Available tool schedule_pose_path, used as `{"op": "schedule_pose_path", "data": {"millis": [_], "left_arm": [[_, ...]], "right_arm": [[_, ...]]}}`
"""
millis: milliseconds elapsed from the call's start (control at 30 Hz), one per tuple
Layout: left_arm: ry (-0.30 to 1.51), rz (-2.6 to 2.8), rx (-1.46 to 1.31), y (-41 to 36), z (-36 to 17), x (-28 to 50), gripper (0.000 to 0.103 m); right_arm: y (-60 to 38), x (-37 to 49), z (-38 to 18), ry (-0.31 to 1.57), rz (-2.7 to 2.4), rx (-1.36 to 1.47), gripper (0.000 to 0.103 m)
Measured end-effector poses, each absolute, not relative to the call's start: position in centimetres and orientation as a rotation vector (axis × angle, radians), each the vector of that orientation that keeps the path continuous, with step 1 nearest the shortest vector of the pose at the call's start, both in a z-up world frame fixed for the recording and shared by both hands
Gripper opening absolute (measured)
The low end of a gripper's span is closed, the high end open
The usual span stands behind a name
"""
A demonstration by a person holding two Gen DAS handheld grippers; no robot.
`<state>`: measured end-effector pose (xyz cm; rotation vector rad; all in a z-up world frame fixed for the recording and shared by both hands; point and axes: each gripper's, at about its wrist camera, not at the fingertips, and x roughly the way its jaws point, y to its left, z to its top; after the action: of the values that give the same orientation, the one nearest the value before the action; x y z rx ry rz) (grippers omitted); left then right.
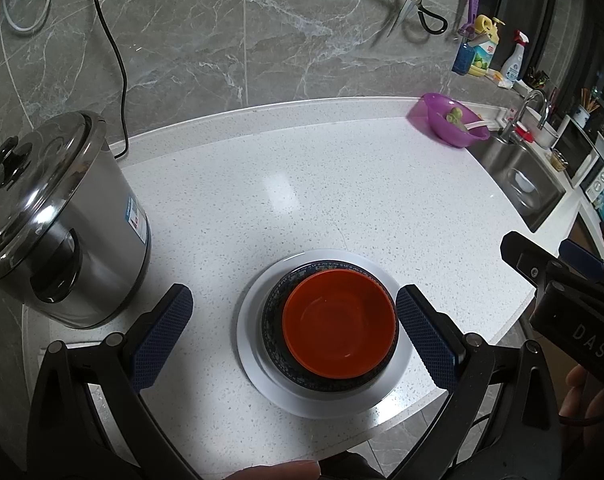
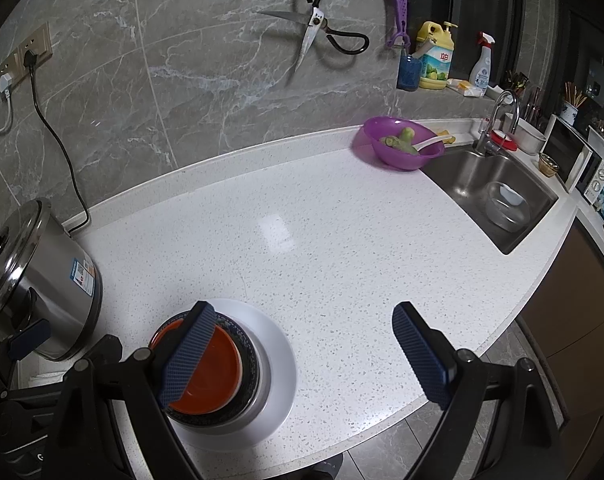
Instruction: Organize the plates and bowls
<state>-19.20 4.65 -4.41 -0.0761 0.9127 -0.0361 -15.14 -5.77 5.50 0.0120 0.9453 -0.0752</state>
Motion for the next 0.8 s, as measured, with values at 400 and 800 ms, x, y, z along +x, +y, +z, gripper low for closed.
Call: {"op": "schedule_pose_path", "data": {"millis": [400,800], "left_arm": [[0.918,-0.030,-0.083,4.19,-4.57,-19.12,0.102],[0.919,-0.021,-0.091,3.96,-4.77,-19.10,0.102]], "right_arm": [[-5.96,-14.67,5.43,0.949,-0.069,0.010,0.092],[-6.05,-14.11,4.83,0.959,-0.063,0.010,0.092]]}}
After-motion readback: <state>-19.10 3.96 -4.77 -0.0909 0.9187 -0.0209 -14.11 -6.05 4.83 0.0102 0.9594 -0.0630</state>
